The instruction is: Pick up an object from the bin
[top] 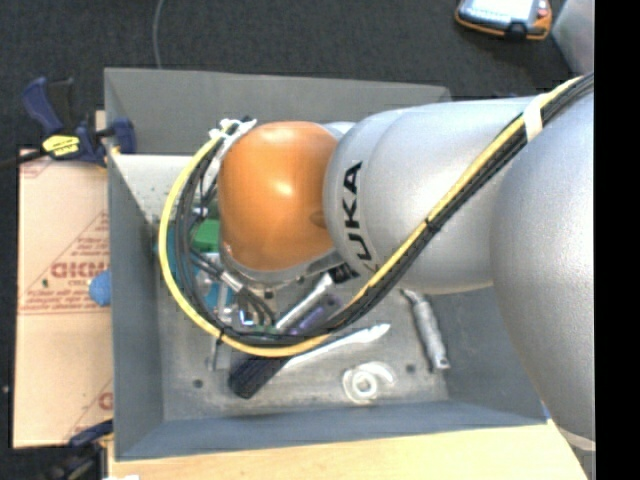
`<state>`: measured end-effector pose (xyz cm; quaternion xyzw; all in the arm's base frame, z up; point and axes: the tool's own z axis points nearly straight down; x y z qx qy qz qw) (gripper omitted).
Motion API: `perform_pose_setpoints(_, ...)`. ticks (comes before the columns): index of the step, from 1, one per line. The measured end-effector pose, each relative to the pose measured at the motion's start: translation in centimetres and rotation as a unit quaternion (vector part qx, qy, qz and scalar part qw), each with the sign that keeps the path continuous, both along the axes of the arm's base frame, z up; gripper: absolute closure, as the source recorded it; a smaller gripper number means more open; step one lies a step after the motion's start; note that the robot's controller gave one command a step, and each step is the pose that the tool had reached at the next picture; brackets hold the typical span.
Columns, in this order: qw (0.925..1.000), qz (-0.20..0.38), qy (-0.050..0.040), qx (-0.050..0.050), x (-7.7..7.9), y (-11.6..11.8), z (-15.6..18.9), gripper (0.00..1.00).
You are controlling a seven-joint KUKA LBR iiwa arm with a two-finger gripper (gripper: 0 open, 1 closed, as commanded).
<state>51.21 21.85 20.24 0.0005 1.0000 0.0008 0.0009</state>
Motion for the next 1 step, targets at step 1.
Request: perform_pose_setpoints(1,0.9908,0.135,-0.0008,0.000,0.63,-8.54,-11.44,0.00)
